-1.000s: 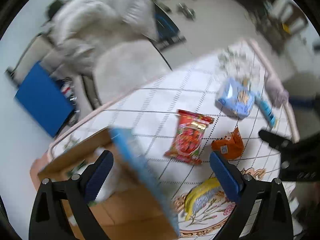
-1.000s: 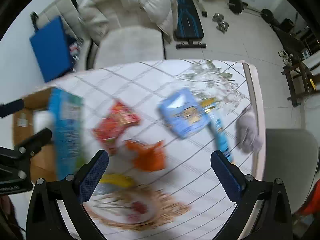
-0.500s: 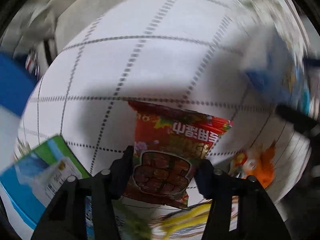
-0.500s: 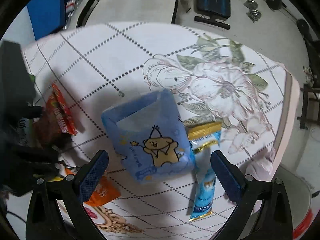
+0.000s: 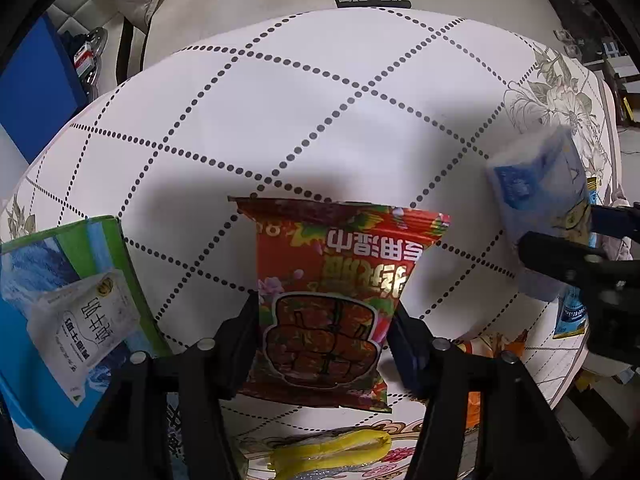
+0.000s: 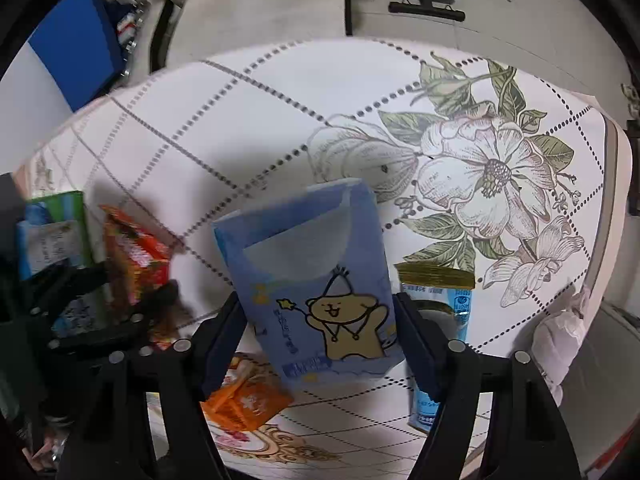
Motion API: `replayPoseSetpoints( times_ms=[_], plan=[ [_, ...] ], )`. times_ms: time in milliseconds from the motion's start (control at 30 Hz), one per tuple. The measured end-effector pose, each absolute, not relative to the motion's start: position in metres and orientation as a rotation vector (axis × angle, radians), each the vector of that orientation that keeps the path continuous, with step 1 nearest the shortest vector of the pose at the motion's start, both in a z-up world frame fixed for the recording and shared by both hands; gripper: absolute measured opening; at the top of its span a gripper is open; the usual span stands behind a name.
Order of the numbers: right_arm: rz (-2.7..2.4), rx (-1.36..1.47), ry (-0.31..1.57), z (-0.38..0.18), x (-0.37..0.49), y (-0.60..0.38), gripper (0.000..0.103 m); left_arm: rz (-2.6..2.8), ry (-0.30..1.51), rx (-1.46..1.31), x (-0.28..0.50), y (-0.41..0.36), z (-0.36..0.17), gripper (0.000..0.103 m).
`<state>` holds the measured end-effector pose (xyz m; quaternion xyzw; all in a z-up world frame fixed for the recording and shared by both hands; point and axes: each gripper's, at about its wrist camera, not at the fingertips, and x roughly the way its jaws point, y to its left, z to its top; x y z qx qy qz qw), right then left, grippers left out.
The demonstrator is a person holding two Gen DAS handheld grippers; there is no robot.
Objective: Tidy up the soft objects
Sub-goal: 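Lower red bag into box with left tool while right tool places tissue pack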
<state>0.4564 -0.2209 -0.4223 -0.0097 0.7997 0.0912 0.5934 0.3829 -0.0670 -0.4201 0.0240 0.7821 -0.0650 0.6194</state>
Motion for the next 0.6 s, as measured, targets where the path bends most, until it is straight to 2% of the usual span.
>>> replayPoseSetpoints(
  times_ms=[67,200,267,300,400,600],
  plan=[
    [0.203,-0.035,1.871,-0.431,0.456,-0.217,0.076,-0.156,1.804,0.051,0.379,-0.064,-0.419,0.064],
    [0.187,-0.093,1.866,-0.439,0.453,-0.206,0.080,-0.158,1.789,0.092,0.371,-0.069,-0.418,0.064],
    [0.155,-0.127,1.862,-0.443,0.452,-0.201,0.071,-0.116,1.761,0.115,0.365,-0.077,-0.415,0.045],
    [0.127,-0.156,1.854,-0.440,0.452,-0.199,0.058,-0.125,1.749,0.106,0.365,-0.079,-0.411,0.044],
    [0.093,-0.121,1.834,-0.430,0.446,-0.203,0.047,-0.122,1.713,0.097,0.359,-0.077,-0.397,0.044],
    [0.088,-0.028,1.758,-0.379,0.440,-0.212,0.046,-0.136,1.618,0.055,0.355,-0.064,-0.340,0.044]
  ],
)
